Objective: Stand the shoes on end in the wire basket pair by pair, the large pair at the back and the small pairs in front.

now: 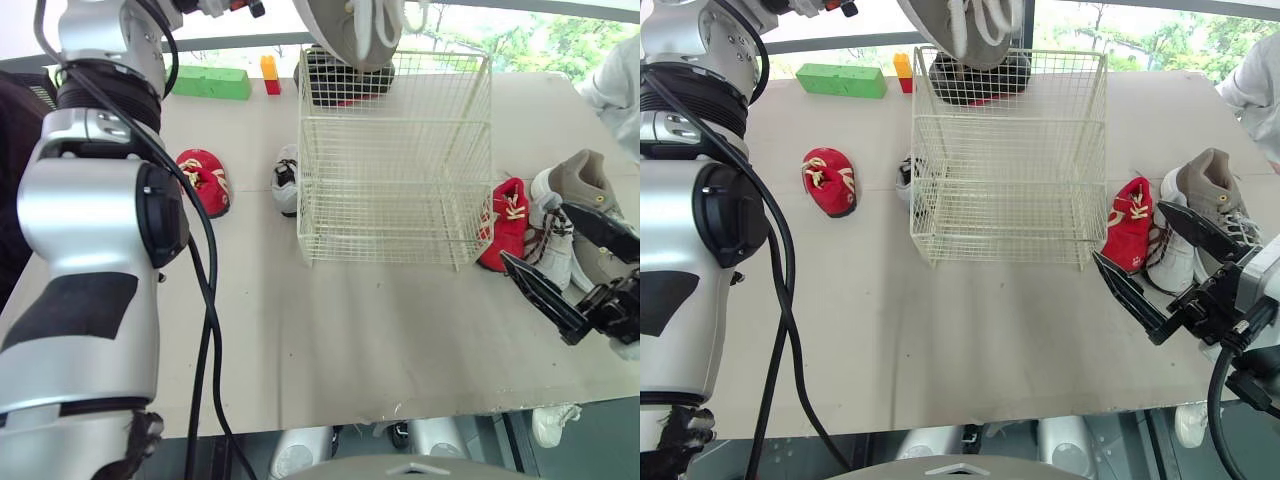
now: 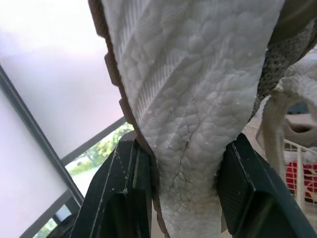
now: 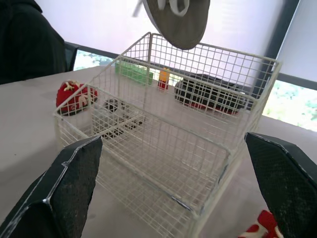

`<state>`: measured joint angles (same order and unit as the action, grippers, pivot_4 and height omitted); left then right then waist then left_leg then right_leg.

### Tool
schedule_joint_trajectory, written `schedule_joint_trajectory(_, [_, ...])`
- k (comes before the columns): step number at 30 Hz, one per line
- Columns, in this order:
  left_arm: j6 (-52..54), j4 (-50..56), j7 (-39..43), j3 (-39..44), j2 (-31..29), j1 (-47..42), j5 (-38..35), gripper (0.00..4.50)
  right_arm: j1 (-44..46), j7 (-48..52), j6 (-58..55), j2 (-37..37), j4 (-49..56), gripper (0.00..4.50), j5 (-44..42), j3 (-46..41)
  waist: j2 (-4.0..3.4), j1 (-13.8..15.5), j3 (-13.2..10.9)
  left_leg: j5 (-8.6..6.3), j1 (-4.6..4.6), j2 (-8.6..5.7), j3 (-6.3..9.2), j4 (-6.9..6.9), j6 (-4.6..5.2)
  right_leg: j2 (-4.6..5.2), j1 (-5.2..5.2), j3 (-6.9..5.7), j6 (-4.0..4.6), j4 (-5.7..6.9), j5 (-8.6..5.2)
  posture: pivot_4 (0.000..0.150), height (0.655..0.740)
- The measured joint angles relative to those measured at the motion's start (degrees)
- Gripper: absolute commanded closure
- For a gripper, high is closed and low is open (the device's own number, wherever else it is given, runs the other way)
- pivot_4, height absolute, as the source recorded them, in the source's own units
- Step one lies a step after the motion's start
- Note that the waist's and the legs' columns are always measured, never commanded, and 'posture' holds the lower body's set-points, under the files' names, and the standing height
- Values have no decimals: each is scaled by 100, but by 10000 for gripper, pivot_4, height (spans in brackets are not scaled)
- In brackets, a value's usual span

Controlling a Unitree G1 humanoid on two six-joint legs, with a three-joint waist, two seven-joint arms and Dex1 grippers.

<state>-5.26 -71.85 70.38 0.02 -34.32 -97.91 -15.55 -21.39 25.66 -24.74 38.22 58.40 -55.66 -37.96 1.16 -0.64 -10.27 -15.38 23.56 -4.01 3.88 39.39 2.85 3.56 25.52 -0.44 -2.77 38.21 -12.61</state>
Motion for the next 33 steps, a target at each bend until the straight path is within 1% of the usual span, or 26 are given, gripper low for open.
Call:
schedule_joint_trajectory(3, [-253, -78, 225, -2, 61, -73, 265, 30729, -130, -252, 435, 189, 0, 272, 94, 184, 6, 8, 4, -5, -11, 1, 0, 2, 9, 0, -13, -1, -1, -1, 0, 1500, 7400])
schedule_joint_trajectory(4, [-253, -113, 293, -5, 97, -73, 362, 30729, -127, -352, 547, 258, -1, 272, 113, 236, 6, 17, 4, -13, -22, 1, 0, 2, 22, 0, -26, -3, -1, -3, -1, 1500, 7400])
schedule_joint_trajectory(6, [-246, -215, 358, -60, 228, 9, 620, 30729, -31, -521, 731, 432, 2, 272, 114, 351, 7, 36, 3, -25, -71, 2, 2, -3, 42, -3, -80, -5, -3, -21, -2, 1500, 7400])
schedule_joint_trajectory(8, [-243, -301, 425, -66, 326, 144, 759, 30729, 57, -628, 787, 559, 10, 272, 101, 372, 10, 32, 2, -28, -80, 3, 1, -2, 47, -4, -91, -4, -4, -24, -3, 1500, 7400])
schedule_joint_trajectory(11, [-94, -427, 551, -55, 398, 329, 934, 30729, 287, -698, 598, 921, -87, 272, -417, 329, 19, 1, -4, -28, -77, 5, -3, 2, 47, -6, -88, -1, -3, -23, -1, 1500, 7400])
schedule_joint_trajectory(13, [78, -435, 726, -31, 492, 364, 937, 30729, 452, -574, 480, 1220, -352, 272, -692, 139, 25, 5, -8, -28, -70, 6, -5, 2, 47, -6, -85, -2, -3, -27, -1, 1500, 7400])
schedule_joint_trajectory(16, [287, -429, 860, 133, 493, 364, 935, 30729, 600, -113, 460, 1371, -753, 272, -944, -370, 25, 12, -8, -29, -63, 7, -8, -5, 47, -6, -76, 0, -10, -30, -5, 1500, 7400])
schedule_joint_trajectory(19, [335, -428, 829, 172, 491, 365, 981, 30729, 641, 501, 482, 1368, -1021, 272, -1428, -834, 26, 18, -8, -30, -60, 7, -13, -8, 48, -3, -74, 2, -13, -34, -7, 1500, 7400])
schedule_joint_trajectory(21, [355, -428, 756, 174, 493, 366, 998, 30729, 718, 759, 485, 1368, -1231, 272, -1579, -1008, 26, 15, -9, -37, -61, 5, -21, -4, 61, -1, -75, 11, -17, -33, -5, 1500, 7400])
schedule_joint_trajectory(25, [321, -428, 453, 197, 496, 366, 1102, 30729, 834, 1134, 471, 1365, -1714, 272, -1623, -1150, 27, 21, -9, -42, -68, 4, -31, 3, 69, 0, -76, 24, -29, -26, 4, 1500, 7400])
schedule_joint_trajectory(27, [347, -429, 329, 371, 500, 364, 1081, 30729, 837, 1506, 445, 1381, -2016, 272, -1546, -1287, 27, 23, -9, -42, -68, 5, -32, 4, 69, -1, -76, 24, -29, -25, 4, 1500, 7400])
schedule_joint_trajectory(30, [377, -429, 305, 462, 503, 334, 1076, 30729, 815, 1926, 351, 1393, -2387, 272, -1478, -1499, 27, 25, -9, -42, -67, 4, -34, 4, 69, -1, -75, 25, -30, -27, 4, 1500, 7400])
schedule_joint_trajectory(33, [389, -429, 390, 445, 501, 320, 1119, 30729, 818, 2159, 287, 1385, -2412, 272, -1480, -1642, 27, 21, -9, -42, -67, 6, -34, 3, 69, 2, -74, 27, -30, -27, 4, 1500, 7400])
